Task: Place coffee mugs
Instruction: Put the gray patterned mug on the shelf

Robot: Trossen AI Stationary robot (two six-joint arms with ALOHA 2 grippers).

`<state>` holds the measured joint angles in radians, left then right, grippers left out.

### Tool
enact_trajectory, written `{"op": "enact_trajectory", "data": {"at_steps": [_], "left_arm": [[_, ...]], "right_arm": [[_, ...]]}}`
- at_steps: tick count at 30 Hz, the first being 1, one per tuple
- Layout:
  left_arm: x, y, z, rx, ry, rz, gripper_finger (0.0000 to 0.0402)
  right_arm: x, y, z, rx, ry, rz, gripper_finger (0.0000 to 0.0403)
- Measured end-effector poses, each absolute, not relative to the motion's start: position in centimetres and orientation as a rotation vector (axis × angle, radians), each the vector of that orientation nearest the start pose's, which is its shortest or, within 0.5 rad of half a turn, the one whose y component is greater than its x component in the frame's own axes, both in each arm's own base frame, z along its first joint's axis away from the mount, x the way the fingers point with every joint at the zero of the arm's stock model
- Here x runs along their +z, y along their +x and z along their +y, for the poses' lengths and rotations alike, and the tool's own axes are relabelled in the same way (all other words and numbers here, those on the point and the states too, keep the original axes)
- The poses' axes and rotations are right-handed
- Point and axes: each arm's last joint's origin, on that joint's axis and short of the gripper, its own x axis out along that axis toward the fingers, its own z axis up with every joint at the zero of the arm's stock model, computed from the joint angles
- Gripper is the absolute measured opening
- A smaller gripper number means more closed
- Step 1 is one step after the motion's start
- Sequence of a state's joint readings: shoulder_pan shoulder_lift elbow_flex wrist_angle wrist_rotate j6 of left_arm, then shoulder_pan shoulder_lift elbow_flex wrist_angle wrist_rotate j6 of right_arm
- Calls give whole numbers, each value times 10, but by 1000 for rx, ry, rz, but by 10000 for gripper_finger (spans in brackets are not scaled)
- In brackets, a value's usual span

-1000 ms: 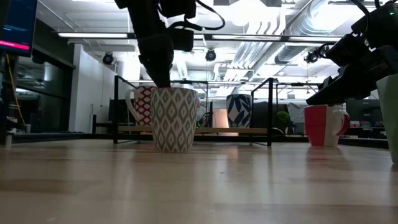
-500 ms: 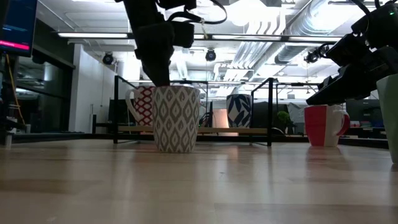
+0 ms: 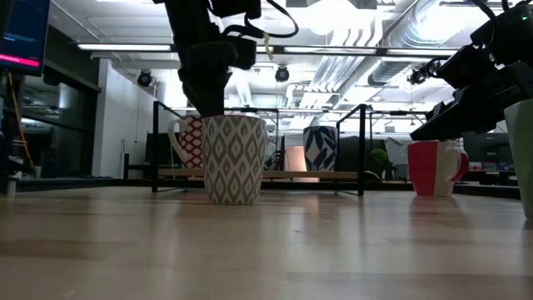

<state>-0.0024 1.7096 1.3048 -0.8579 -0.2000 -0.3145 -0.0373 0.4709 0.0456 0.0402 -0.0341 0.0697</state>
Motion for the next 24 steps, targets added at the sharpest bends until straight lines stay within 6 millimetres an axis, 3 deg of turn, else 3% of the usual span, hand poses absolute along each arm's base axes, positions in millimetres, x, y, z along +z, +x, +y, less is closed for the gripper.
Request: {"op": "enact_trajectory", "data": {"at_steps": [9, 19, 24], "left_arm": [[225, 337, 2, 364, -207, 1244, 140], [198, 346, 1, 354, -210, 1328, 140], [199, 346, 1, 334, -189, 1330, 138]], "right_arm": [[141, 122, -4, -15, 72, 385, 96], [141, 122, -4, -14, 72, 385, 96], [141, 122, -4, -13, 65, 385, 96]]}}
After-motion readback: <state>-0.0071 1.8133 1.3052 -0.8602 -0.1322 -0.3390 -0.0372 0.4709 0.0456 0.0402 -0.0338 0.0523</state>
